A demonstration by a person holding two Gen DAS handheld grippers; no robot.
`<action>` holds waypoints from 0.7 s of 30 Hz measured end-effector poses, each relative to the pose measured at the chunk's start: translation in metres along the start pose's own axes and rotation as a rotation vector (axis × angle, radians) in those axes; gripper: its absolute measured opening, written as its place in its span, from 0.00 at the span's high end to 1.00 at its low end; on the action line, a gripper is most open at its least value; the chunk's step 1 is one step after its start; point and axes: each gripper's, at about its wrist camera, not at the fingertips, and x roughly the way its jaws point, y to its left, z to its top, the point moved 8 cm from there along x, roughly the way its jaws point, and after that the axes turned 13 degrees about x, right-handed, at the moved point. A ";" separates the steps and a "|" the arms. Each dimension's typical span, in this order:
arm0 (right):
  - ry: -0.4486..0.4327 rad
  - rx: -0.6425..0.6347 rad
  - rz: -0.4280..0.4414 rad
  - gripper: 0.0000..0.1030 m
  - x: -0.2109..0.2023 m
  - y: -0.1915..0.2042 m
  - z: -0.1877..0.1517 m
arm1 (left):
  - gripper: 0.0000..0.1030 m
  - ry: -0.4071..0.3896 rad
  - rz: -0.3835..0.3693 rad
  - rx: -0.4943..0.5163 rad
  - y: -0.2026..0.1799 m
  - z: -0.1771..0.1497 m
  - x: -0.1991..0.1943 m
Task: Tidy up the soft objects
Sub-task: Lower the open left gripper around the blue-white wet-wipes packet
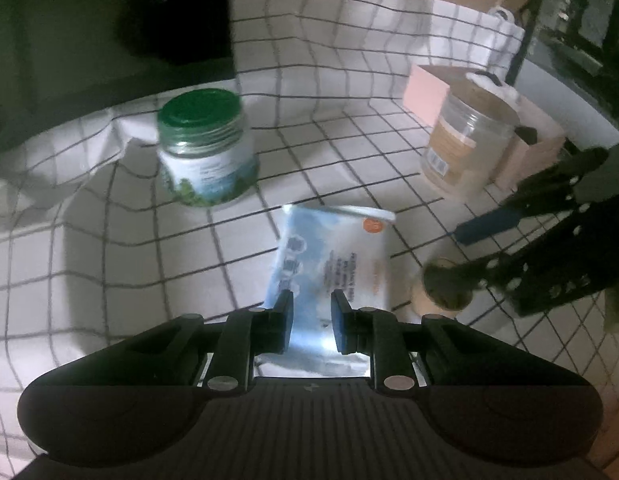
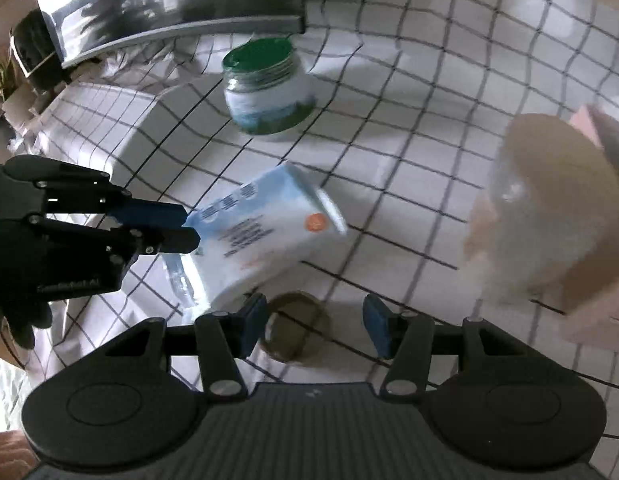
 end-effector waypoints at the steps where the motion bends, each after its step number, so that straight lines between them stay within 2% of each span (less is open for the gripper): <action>1: -0.012 0.006 0.004 0.48 -0.004 -0.003 0.000 | 0.78 0.005 -0.007 0.019 -0.005 0.002 0.002; 5: -0.038 -0.007 -0.001 0.48 -0.019 -0.012 -0.005 | 0.75 0.073 -0.042 0.093 -0.028 0.003 0.016; 7: -0.041 -0.011 -0.015 0.48 -0.023 -0.017 -0.011 | 0.66 0.076 -0.049 0.124 -0.037 0.007 0.019; 9: -0.038 -0.003 -0.028 0.48 -0.024 -0.024 -0.018 | 0.45 0.083 -0.076 0.137 -0.046 0.009 0.023; 12: -0.024 0.024 -0.038 0.48 -0.022 -0.033 -0.029 | 0.32 0.090 -0.093 0.175 -0.058 0.011 0.029; 15: -0.013 0.023 -0.070 0.48 -0.018 -0.040 -0.041 | 0.36 0.082 -0.090 0.159 -0.055 0.016 0.029; 17: -0.009 0.015 -0.085 0.47 -0.015 -0.041 -0.049 | 0.37 0.069 -0.037 0.135 -0.042 0.018 0.028; 19: -0.027 0.003 -0.092 0.42 -0.016 -0.041 -0.053 | 0.37 0.071 0.027 0.119 -0.026 0.020 0.028; 21: -0.038 -0.010 -0.100 0.38 -0.015 -0.039 -0.056 | 0.38 0.076 0.033 0.090 -0.014 0.020 0.030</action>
